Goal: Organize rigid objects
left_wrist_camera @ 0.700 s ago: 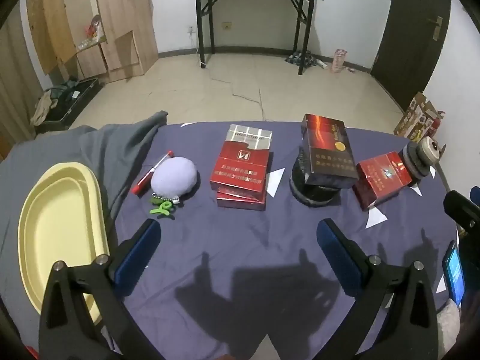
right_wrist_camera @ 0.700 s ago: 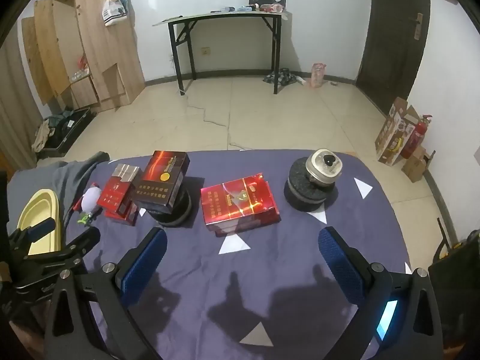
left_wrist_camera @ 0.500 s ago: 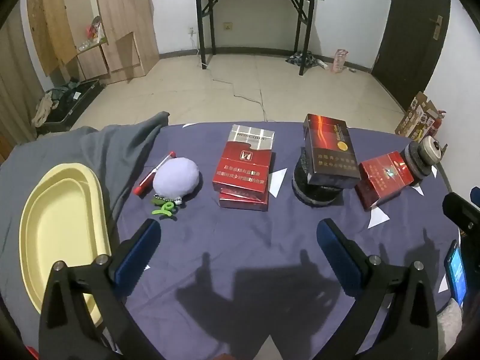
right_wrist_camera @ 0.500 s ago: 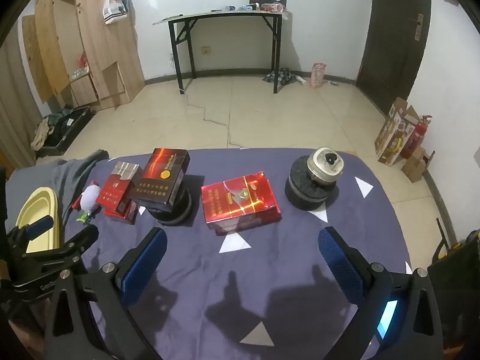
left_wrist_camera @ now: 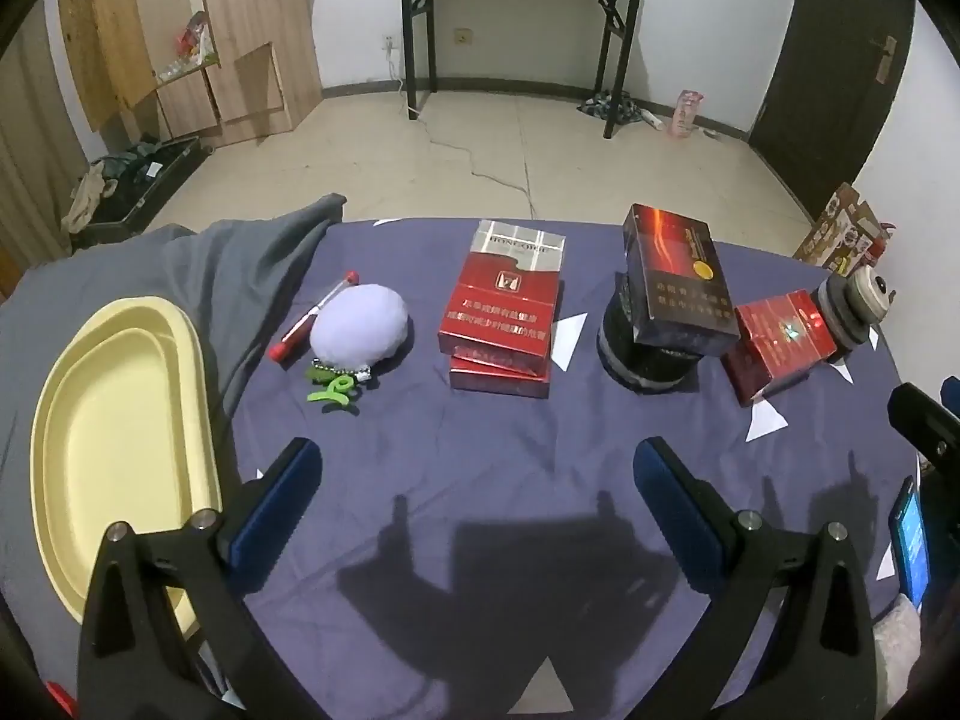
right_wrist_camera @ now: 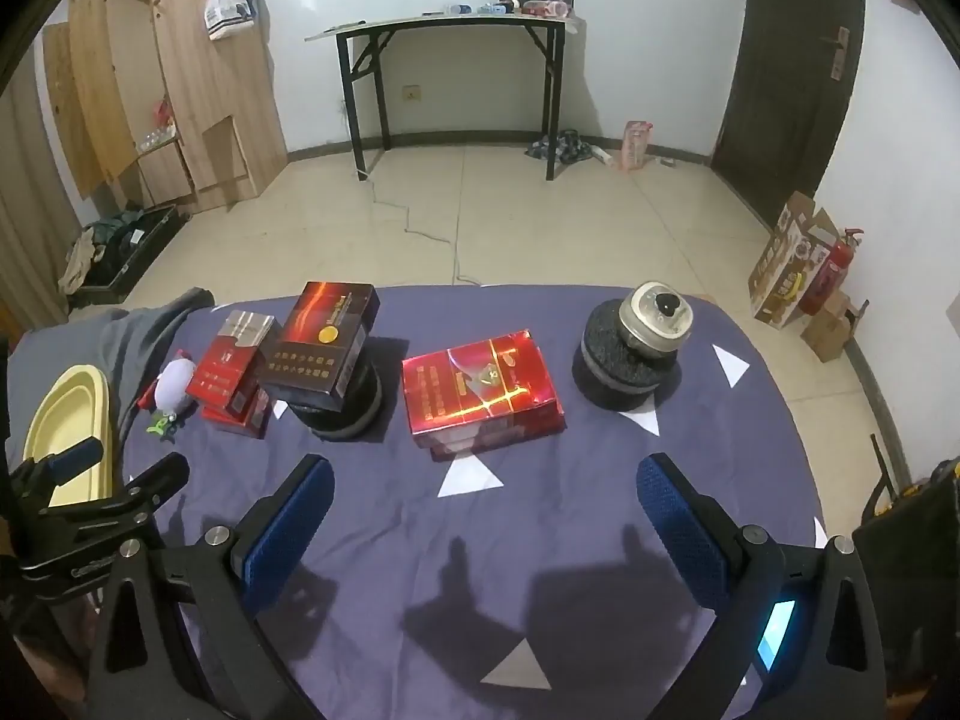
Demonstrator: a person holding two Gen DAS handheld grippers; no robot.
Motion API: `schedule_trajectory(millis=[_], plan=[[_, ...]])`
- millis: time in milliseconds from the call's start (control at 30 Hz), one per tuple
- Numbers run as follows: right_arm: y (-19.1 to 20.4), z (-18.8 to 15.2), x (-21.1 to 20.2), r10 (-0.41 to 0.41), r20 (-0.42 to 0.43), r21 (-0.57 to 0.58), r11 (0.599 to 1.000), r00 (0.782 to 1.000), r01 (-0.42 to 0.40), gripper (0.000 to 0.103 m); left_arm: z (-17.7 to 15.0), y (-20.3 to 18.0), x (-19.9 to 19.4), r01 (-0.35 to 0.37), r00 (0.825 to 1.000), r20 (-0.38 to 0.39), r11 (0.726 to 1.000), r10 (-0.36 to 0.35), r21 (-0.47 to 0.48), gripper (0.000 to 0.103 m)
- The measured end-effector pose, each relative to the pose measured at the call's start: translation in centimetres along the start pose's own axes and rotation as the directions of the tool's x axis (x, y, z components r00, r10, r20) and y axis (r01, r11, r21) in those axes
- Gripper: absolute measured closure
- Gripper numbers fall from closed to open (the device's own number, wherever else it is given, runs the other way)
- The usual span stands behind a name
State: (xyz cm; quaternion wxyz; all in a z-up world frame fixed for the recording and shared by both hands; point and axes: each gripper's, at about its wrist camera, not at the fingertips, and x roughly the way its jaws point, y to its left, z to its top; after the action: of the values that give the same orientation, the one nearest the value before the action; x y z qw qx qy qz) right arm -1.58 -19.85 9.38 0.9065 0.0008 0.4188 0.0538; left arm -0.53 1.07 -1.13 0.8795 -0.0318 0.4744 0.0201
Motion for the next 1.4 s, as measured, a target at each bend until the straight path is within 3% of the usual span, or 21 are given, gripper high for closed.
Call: schedule_trajectory(millis=[367, 633, 1400], plan=[[-0.2, -0.2, 0.4, -0.004, -0.009, 0.0, 1.0, 1.0, 0.004, 0.0, -0.6, -0.4, 0.5, -0.003, 1.0, -0.025, 1.0, 0.004, 0.026, 0.0], [-0.2, -0.3, 0.6, -0.007, -0.015, -0.001, 1.0, 1.0, 0.007, 0.0, -0.7, 0.1, 0.7, 0.054, 0.997, -0.056, 0.998, -0.056, -0.023, 0.0], [-0.4, -0.6, 0.9, -0.011, -0.037, 0.015, 1.0, 0.999, 0.011, 0.0, 0.0, 1.3, 0.3, 0.071, 0.995, -0.067, 0.996, -0.075, -0.051, 0.0]])
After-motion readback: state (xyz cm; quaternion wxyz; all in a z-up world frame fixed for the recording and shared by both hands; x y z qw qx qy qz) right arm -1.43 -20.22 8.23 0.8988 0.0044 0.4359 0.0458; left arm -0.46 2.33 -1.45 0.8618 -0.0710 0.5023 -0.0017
